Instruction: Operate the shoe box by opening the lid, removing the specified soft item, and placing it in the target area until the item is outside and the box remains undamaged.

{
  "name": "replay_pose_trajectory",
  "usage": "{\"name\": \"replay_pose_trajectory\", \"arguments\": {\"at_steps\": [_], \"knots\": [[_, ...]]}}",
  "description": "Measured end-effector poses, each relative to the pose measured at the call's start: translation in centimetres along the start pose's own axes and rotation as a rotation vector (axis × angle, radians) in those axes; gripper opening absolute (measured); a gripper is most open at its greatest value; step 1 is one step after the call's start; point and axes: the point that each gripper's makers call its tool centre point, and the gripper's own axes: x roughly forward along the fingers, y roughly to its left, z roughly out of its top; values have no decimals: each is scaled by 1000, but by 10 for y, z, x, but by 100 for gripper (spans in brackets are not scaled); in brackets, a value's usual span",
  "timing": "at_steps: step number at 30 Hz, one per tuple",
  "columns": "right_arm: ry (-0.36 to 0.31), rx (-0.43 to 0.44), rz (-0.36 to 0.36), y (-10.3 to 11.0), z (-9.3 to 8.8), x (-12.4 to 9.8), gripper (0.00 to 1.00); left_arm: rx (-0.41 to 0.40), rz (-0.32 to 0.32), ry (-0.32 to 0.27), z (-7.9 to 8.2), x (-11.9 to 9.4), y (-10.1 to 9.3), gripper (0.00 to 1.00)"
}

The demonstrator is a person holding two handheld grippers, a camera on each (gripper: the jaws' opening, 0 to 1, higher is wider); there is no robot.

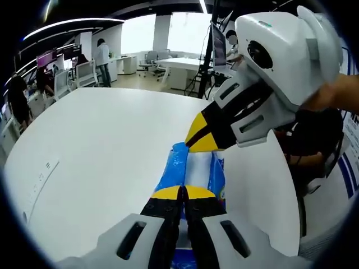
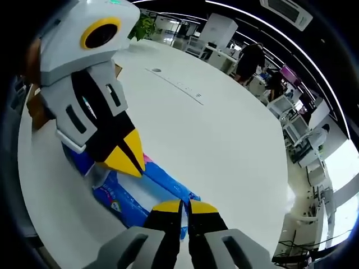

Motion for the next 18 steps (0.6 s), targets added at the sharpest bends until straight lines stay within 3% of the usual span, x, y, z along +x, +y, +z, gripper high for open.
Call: {"name": "replay_pose_trajectory", "arguments": {"at_steps": [9, 18], "knots": [[4, -2, -4, 1, 2, -10, 1, 16, 10, -10, 7, -9, 2, 2], [-8, -6, 5, 11, 10, -26, 8, 38, 34, -10, 14, -34, 1, 4]]}}
